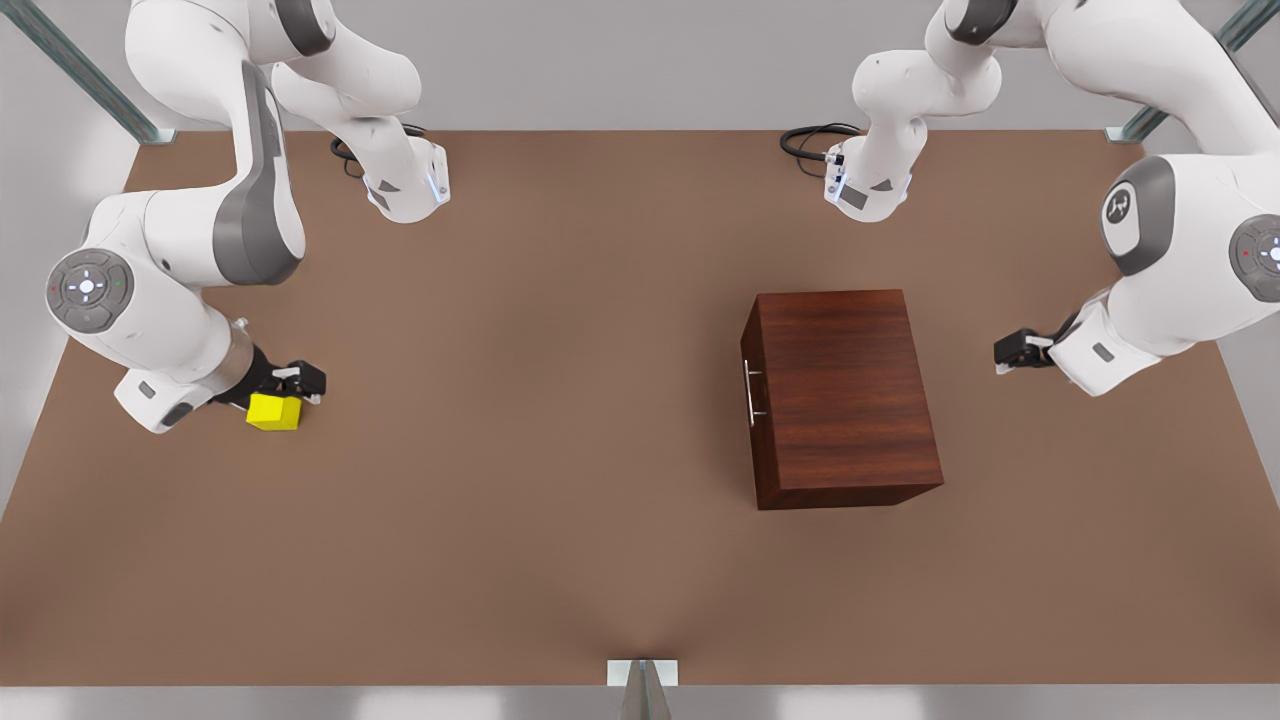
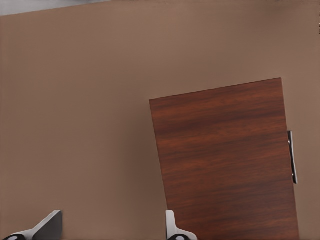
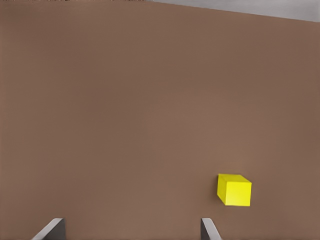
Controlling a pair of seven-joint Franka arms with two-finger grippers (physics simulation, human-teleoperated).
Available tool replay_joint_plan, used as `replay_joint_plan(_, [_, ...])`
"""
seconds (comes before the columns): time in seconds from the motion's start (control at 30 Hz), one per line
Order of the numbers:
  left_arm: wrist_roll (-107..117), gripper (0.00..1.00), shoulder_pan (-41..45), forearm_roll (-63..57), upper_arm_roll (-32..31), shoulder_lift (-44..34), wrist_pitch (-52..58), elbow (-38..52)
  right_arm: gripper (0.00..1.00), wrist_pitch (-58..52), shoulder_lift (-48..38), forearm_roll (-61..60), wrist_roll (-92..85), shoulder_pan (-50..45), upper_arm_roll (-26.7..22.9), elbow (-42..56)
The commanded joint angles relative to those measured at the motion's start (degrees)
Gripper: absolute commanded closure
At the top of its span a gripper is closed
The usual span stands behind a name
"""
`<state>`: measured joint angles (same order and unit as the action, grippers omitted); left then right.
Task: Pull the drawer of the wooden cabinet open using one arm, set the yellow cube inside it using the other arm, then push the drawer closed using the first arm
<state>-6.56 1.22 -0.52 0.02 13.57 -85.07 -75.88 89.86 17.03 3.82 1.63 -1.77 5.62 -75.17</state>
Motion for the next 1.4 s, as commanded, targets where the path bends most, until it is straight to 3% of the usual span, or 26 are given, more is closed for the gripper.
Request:
replay_joint_plan(0.0, [-2.3,0.00,0.1,0.0,0.0,0.2,-2.6,0.0,0.00,0.9,-0.1,0.1,0.9,0.0,0.0,0.0])
replay_joint_plan(0.07, [3.2,0.00,4.0,-0.1,0.0,0.7,-2.3,0.4,0.00,1.1,0.0,0.0,0.8,0.0,0.0,-0.1])
replay_joint_plan(0.13, [26.6,0.00,15.9,0.0,0.0,2.8,-1.9,0.3,0.00,5.2,0.5,0.1,0.4,2.1,0.1,-4.7])
replay_joint_plan(0.27, [53.5,0.00,31.6,-4.9,0.1,10.2,-6.5,0.6,0.00,27.3,-0.3,0.0,-14.5,11.6,0.3,-24.5])
replay_joint_plan(0.4, [69.4,0.00,40.0,-12.7,0.1,16.0,-11.5,0.7,0.00,37.4,0.3,0.0,-16.1,14.6,0.3,-33.3])
replay_joint_plan(0.5, [70.4,0.05,41.0,-16.3,0.1,19.1,-11.6,0.7,0.00,39.1,3.2,0.0,-17.1,17.4,0.3,-33.1])
replay_joint_plan(0.6, [70.4,0.20,41.3,-17.1,0.1,21.0,-11.1,0.6,0.00,38.7,4.1,-0.1,-18.4,19.3,0.2,-33.4])
replay_joint_plan(0.83, [70.4,0.22,41.3,-19.6,0.1,23.0,-10.1,0.4,0.00,40.2,9.0,0.0,-23.3,22.4,0.2,-33.3])
replay_joint_plan(0.9, [70.4,0.27,41.3,-19.6,0.1,23.4,-10.2,0.4,0.00,40.4,9.9,1.6,-23.4,22.6,0.2,-33.5])
replay_joint_plan(1.37, [69.6,0.28,40.6,-21.2,0.2,25.8,-8.4,-0.1,0.00,41.9,9.2,8.6,-23.3,23.5,0.3,-37.9])
